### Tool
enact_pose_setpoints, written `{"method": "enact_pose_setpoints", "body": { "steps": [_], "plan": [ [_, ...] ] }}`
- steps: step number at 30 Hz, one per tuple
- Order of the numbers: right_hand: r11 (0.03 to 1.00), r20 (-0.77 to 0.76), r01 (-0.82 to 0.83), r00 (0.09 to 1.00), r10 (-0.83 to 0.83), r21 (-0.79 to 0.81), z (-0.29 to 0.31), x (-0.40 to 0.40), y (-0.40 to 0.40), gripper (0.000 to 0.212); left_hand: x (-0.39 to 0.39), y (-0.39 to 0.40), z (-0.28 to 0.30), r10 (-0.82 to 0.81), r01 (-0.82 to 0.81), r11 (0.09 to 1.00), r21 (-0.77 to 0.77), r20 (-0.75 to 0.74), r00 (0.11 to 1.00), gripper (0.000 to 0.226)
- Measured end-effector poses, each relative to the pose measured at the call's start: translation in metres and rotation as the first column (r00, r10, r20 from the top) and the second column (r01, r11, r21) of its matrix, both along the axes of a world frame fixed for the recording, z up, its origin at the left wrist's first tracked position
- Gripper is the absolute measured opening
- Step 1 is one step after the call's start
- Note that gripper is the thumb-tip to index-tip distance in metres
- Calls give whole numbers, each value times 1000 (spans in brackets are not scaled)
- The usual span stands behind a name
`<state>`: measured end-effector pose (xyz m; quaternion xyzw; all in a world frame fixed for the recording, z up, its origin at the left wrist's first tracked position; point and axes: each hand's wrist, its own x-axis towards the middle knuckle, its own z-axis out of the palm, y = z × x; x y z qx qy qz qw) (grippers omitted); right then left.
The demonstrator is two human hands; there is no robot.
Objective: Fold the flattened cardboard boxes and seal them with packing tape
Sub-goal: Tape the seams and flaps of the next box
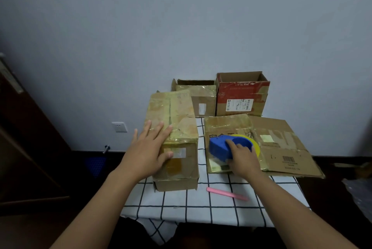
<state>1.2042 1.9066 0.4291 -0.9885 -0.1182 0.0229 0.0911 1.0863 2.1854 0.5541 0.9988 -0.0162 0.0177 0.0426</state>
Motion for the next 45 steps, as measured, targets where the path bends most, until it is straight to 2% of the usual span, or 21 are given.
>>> {"method": "enact_pose_setpoints", "body": {
  "steps": [2, 4, 7, 10, 12, 15, 19, 21, 23, 25, 29, 31, 34, 36, 40, 45],
  "plan": [
    [989, 74, 10, 997, -21, 145, 28, 0, -1, 65, 1, 2, 2, -2, 2, 999, -52, -5, 1000, 83],
    [939, 96, -14, 995, -21, 345, 65, -4, -2, 68, 1, 1, 8, 13, -10, 985, -170, 13, 1000, 81],
    [708, 58, -44, 998, 4, 705, 129, -21, -7, 61, 4, -1, 19, 68, -46, 948, -314, 58, 996, 69],
    [492, 121, -123, 992, 37, 862, 184, -37, -9, 48, 9, -5, 35, 137, -12, 808, -589, 168, 976, 52],
    [427, 120, -170, 983, 141, 888, 212, -47, -3, 56, 14, -10, 49, 182, 23, 687, -726, 204, 962, 40],
    [490, 128, -244, 958, 257, 837, 236, -54, 11, 66, 22, -18, 68, 242, 35, 493, -869, 176, 954, 28],
    [563, 125, -328, 921, 368, 759, 245, -51, 30, 64, 24, -18, 91, 240, -85, 213, -973, -32, 970, 58],
    [559, 131, -355, 907, 401, 750, 246, -47, 37, 60, 22, -14, 100, 168, -174, 109, -979, -154, 974, 69],
    [540, 131, -368, 895, 426, 757, 247, -43, 43, 59, 20, -10, 105, 121, -202, 36, -979, -196, 973, 71],
    [524, 119, -366, 887, 446, 769, 246, -38, 48, 59, 19, -6, 108, 105, -187, -1, -982, -187, 977, 67],
    [486, 109, -372, 867, 486, 791, 242, -28, 57, 58, 21, 1, 111, 117, -165, -3, -986, -164, 979, 61],
    [480, 108, -381, 858, 503, 790, 240, -25, 61, 60, 22, 4, 109, 128, -126, -28, -992, -129, 983, 45],
    [485, 109, -401, 845, 524, 777, 235, -22, 66, 62, 21, 6, 106, 121, -60, -121, -991, -75, 990, 21],
    [484, 106, -411, 835, 540, 773, 232, -21, 70, 61, 21, 7, 107, 118, -54, -147, -988, -71, 990, 23],
    [493, 98, -433, 817, 568, 754, 227, -18, 75, 59, 22, 10, 110, 119, -66, -41, -997, -71, 990, 34],
    [478, 101, -437, 809, 579, 762, 224, -16, 75, 58, 22, 17, 104, 62, -77, -155, -985, -88, 994, 16]
  ]
}}
